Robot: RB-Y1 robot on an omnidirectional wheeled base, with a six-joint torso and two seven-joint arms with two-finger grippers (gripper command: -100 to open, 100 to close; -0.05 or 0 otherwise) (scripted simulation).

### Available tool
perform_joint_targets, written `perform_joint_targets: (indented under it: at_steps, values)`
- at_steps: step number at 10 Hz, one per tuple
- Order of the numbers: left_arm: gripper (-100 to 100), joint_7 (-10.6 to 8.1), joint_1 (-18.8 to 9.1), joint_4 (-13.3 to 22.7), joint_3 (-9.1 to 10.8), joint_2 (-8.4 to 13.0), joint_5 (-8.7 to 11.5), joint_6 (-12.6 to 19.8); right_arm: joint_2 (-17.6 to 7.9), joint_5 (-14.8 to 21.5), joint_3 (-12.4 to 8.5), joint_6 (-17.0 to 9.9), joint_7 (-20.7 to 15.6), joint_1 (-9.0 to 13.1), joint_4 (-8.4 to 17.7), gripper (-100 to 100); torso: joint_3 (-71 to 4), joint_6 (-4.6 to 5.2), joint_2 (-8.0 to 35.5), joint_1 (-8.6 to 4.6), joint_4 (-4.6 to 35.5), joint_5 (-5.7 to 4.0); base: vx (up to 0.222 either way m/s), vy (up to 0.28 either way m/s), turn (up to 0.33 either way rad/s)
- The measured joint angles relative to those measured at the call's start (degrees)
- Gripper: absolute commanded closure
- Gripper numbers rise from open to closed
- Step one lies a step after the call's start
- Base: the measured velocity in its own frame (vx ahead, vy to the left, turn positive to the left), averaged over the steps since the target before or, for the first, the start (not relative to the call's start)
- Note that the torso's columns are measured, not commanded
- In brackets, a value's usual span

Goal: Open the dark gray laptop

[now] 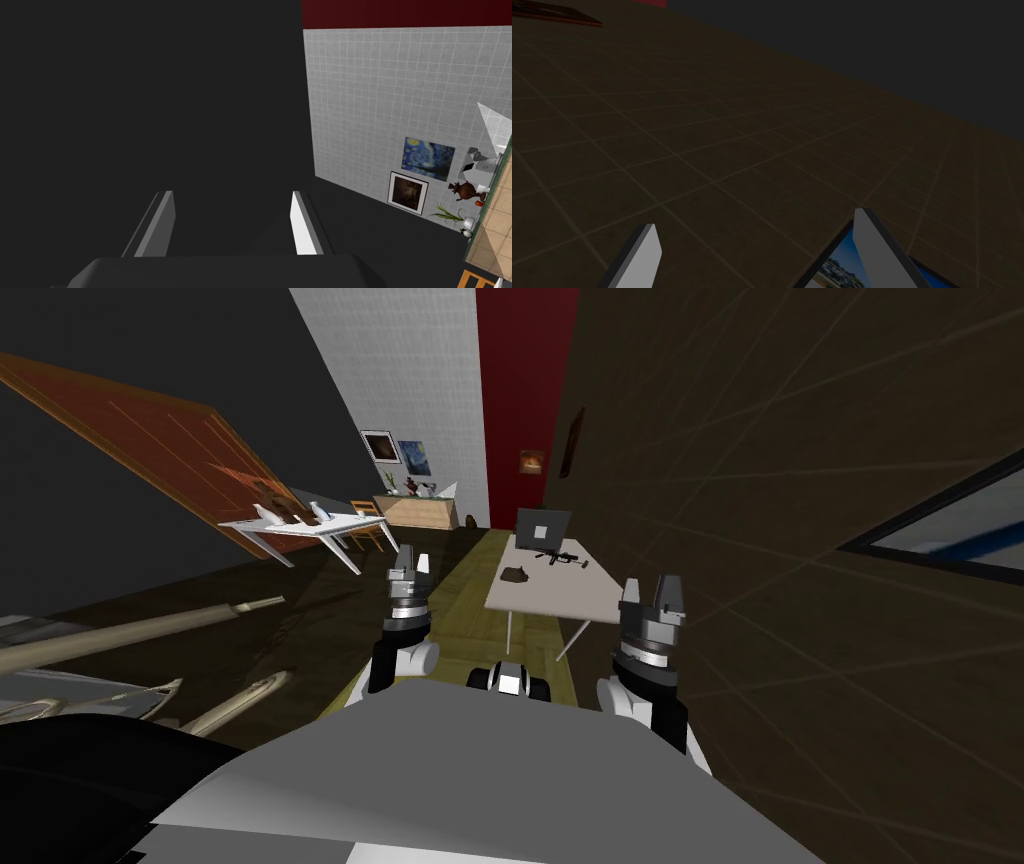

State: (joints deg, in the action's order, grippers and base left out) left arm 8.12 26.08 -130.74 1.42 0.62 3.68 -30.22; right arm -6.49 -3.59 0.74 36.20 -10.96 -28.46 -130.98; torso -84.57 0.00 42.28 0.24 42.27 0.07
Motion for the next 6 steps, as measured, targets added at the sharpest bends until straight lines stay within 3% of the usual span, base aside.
perform_joint_targets:
  at_steps: [6]
  values:
    - [0,0.00,0.0,0.0,0.00,0.0,0.0,0.0,-6.0,5.5,-3.0,3.3,-3.5,-4.6,-1.4,-100,0.0,-0.02,-0.1,-0.45,0.0,-0.12,-0.005,0.264,-0.106]
